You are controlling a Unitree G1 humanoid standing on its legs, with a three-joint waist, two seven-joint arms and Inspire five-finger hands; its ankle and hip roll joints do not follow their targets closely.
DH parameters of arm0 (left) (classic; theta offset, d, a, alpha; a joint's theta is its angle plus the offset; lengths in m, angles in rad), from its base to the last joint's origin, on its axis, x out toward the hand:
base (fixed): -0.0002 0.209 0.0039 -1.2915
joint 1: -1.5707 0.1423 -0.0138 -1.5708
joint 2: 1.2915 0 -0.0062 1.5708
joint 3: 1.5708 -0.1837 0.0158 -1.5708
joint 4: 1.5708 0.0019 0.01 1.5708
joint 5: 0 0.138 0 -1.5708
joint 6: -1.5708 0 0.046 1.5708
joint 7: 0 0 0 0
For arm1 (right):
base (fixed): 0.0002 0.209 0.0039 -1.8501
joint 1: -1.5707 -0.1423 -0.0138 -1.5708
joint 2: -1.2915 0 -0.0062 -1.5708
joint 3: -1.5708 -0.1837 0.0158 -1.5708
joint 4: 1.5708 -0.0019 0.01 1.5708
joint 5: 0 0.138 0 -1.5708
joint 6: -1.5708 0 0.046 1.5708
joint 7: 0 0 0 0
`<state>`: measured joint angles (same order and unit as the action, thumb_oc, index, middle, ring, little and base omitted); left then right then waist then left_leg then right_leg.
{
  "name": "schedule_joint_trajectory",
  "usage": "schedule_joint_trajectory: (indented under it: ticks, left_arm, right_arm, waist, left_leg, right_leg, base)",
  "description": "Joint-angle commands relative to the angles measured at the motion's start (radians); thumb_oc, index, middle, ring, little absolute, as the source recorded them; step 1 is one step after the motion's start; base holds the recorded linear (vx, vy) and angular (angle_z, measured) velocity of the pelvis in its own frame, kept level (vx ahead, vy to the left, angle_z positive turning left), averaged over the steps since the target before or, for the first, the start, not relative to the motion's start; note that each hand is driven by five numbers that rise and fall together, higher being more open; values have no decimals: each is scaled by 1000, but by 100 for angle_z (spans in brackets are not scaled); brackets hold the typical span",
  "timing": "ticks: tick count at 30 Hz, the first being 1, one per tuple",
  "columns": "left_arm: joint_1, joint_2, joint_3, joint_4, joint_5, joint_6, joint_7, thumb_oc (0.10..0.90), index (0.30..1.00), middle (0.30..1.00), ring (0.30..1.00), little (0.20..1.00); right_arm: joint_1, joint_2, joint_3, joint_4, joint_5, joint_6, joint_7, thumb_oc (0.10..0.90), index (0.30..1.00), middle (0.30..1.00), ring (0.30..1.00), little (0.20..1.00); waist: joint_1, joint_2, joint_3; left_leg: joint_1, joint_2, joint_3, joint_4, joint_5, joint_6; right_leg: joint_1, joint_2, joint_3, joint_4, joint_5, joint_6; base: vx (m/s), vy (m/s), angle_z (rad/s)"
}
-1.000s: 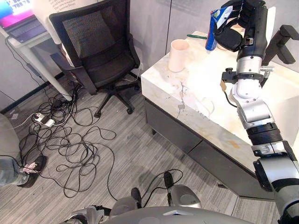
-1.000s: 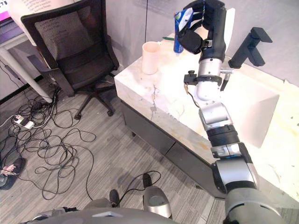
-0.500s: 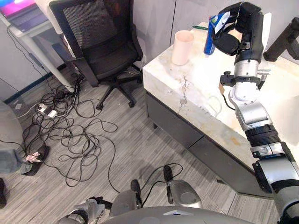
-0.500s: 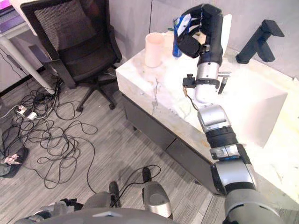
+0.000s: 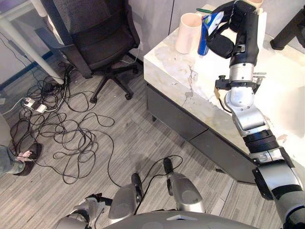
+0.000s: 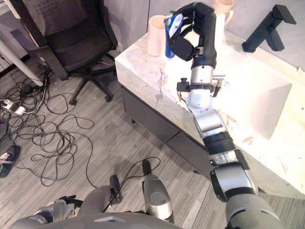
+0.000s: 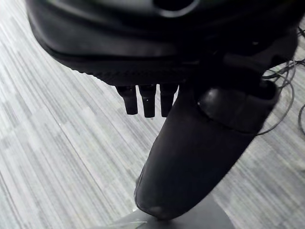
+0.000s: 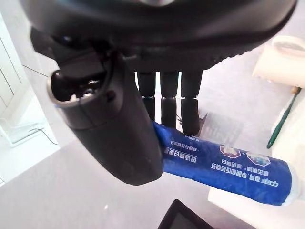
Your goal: Organize the bathroom.
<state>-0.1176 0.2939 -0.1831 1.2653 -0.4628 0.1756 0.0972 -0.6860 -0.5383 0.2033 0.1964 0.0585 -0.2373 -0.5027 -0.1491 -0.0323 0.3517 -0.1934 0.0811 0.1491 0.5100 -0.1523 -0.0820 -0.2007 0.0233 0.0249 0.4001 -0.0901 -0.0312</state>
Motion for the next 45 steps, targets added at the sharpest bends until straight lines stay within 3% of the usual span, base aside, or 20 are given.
schedule_joint_trajectory:
  ticks: [1, 2, 3, 4, 8, 20, 24, 25, 26, 27, 28, 29, 30, 34, 40, 45]
  left_arm:
    - [-5, -25, -75, -36, 20, 47, -37, 800, 900, 900, 900, 900]
    - [6, -19, -94, -46, 11, 42, -34, 800, 900, 900, 900, 900]
    - [19, -44, -76, -46, 34, 22, -21, 800, 900, 900, 900, 900]
    - [27, -50, -73, -50, 25, 22, -8, 800, 900, 900, 900, 900]
    - [19, -54, -76, -29, -4, 0, 6, 800, 900, 900, 900, 900]
    - [24, -34, -46, 22, -14, -2, -2, 800, 900, 900, 900, 900]
    - [44, -28, -29, 21, -9, -8, 4, 800, 900, 900, 900, 900]
    - [51, -17, -17, 27, -15, -12, 25, 800, 900, 900, 900, 900]
    - [51, -17, -17, 27, -15, -12, 25, 800, 900, 900, 900, 900]
    - [50, -3, -7, 24, -48, -23, 43, 800, 900, 900, 900, 900]
    - [50, -3, -7, 24, -48, -23, 43, 800, 900, 900, 900, 900]
    - [29, 13, -12, 12, -18, 9, 40, 800, 900, 900, 900, 900]
    - [21, 10, -11, 18, -34, 15, 44, 800, 900, 900, 900, 900]
    - [26, -2, -40, 1, 5, 12, 0, 800, 900, 900, 900, 900]
    - [37, -11, -54, 9, 42, 1, -36, 800, 900, 900, 900, 900]
    - [59, -7, -35, 20, 54, -4, -27, 800, 900, 900, 900, 900]
  right_arm:
    - [-178, 12, -61, -45, -59, -128, -97, 400, 300, 300, 300, 300]
    - [-177, 44, -49, -35, -91, -129, -123, 400, 300, 300, 300, 300]
    - [-186, 50, -35, -37, -101, -120, -144, 400, 300, 300, 300, 300]
    - [-174, 63, -32, -52, -105, -110, -142, 400, 300, 300, 300, 300]
    - [-166, 45, -53, -83, -53, -123, -102, 400, 300, 300, 300, 300]
    - [-189, -45, -68, -84, 62, -94, -81, 400, 300, 300, 300, 300]
    - [-185, -62, -68, -82, 109, -93, -76, 400, 300, 300, 300, 300]
    - [-188, -48, -70, -98, 118, -81, -79, 400, 300, 300, 300, 300]
    - [-188, -48, -70, -98, 118, -81, -79, 400, 300, 300, 300, 300]
    - [-192, -38, -62, -97, 115, -100, -81, 400, 300, 300, 300, 300]
    - [-192, -38, -62, -97, 115, -100, -81, 400, 300, 300, 300, 300]
    - [-204, -10, -60, -114, 68, -79, -105, 400, 300, 300, 300, 300]
    - [-212, -5, -71, -113, 72, -67, -86, 400, 300, 300, 300, 300]
    - [-236, -32, -82, -45, 75, -72, -86, 400, 300, 300, 300, 300]
    - [-259, -63, -78, 14, 50, -95, -97, 400, 300, 300, 300, 300]
    - [-253, -71, -95, 12, 38, -86, -71, 400, 300, 300, 300, 300]
  waist:
    - [30, -41, -72]
    - [42, -52, -73]
    - [46, -41, -72]
    - [47, -33, -70]
    - [23, -17, -66]
    - [22, -15, -88]
    - [42, -11, -94]
    - [48, -23, -91]
    - [48, -23, -91]
    - [53, -39, -77]
    - [53, -39, -77]
    - [40, -45, -54]
    - [33, -43, -58]
    - [49, -26, -73]
    - [56, -9, -88]
    - [51, -16, -111]
  left_leg:
    - [-62, -52, -60, 58, -3, 107]
    - [-78, -54, -80, 77, -15, 115]
    - [-80, -40, -47, 52, 16, 101]
    - [-26, -59, -25, -32, -16, 117]
    - [51, -59, 13, -138, -11, 115]
    - [98, -85, 43, -209, -15, 121]
    - [108, -80, 36, -212, -20, 136]
    - [115, -70, 26, -197, -42, 144]
    - [115, -70, 26, -197, -42, 144]
    - [123, -58, 32, -185, -64, 148]
    - [123, -58, 32, -185, -64, 148]
    - [116, -42, 17, -129, -108, 159]
    - [103, -19, 32, -113, -104, 147]
    - [102, -19, 5, -164, -56, 125]
    - [138, -14, -2, -259, -13, 101]
    - [173, -18, 0, -287, -16, 102]
  right_leg:
    - [114, -3, 56, -195, 70, 71]
    - [102, -10, 73, -185, 68, 77]
    - [97, -12, 43, -186, 68, 72]
    - [91, -21, 31, -161, 49, 77]
    - [41, -44, 33, -154, 61, 107]
    - [55, -49, 36, -214, 76, 121]
    - [14, -52, 11, -109, 54, 141]
    - [-64, -89, 17, -59, 81, 174]
    - [-64, -89, 17, -59, 81, 174]
    - [-65, -114, 27, -126, 129, 191]
    - [-65, -114, 27, -126, 129, 191]
    - [-127, -91, 89, -52, 152, 199]
    - [-119, -95, 58, -40, 103, 188]
    - [-24, -92, 29, -171, 105, 150]
    - [15, -91, 26, -240, 112, 147]
    - [25, -92, 40, -243, 109, 156]
  base:
    - [146, 13, 68]
    - [64, 7, 37]
    - [102, 87, -49]
    - [118, 150, -61]
    - [34, 131, -15]
    - [7, 52, -13]
    - [19, -52, -20]
    - [44, -157, -24]
    - [44, -351, -58]
    - [0, -194, -35]
    - [3, -341, -30]
    - [37, -231, 0]
    - [94, -297, 11]
    - [71, -95, 57]
    - [13, 4, 14]
    - [70, 5, -11]
